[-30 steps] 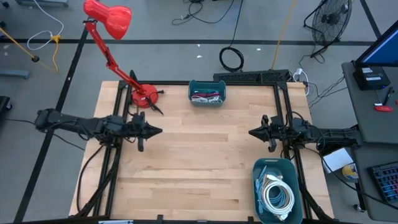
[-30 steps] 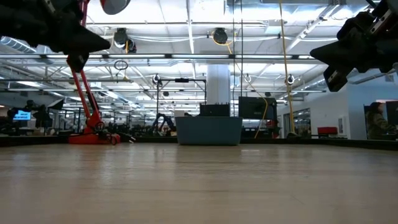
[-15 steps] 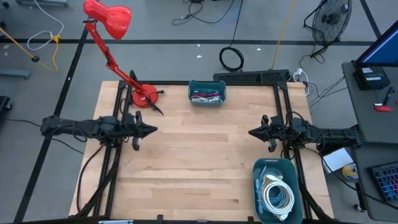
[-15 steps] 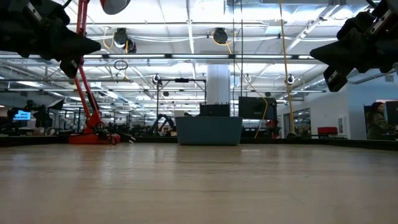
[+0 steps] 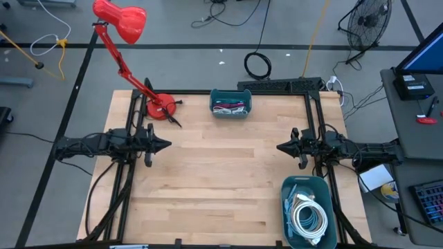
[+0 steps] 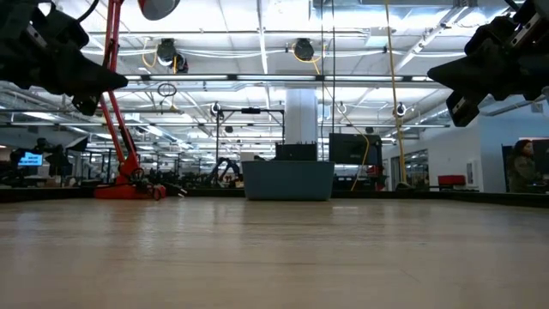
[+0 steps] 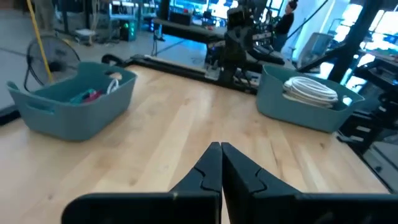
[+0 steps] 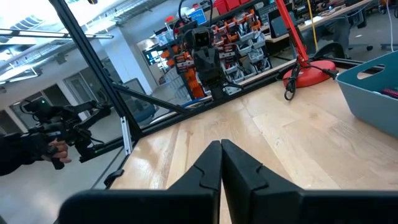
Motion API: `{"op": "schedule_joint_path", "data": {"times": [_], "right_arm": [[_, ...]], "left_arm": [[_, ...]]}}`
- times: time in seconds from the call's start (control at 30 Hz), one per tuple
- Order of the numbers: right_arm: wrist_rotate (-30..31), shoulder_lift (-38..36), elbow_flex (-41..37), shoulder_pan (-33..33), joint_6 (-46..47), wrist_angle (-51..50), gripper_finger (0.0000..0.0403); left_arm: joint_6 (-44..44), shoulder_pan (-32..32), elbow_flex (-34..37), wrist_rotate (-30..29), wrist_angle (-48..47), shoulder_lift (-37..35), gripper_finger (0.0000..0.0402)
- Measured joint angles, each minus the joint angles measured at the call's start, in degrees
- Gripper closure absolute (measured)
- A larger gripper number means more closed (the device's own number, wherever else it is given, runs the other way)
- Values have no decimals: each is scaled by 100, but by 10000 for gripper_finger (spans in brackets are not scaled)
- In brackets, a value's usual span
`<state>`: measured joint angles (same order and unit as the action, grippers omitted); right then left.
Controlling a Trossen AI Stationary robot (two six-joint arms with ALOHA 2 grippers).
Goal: Pick & Place USB Port
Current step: Return to Home Position
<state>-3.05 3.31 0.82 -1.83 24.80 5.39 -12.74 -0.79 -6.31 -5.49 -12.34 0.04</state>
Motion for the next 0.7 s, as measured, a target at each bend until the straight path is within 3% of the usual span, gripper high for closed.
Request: {"op": "schedule_joint_path", "data": {"times": [0.27,0.4,0.7], "right_arm": [[0,-2,-2,-2,0,0,403],[-2,-2,-2,-2,1,-1,403],[0,-2,-2,-2,0,5,403]], "left_arm": [[337,300,136,143,401,21,401],[289,437,552,449,1369,26,398],[312,741,552,553,1410,73,399]]}}
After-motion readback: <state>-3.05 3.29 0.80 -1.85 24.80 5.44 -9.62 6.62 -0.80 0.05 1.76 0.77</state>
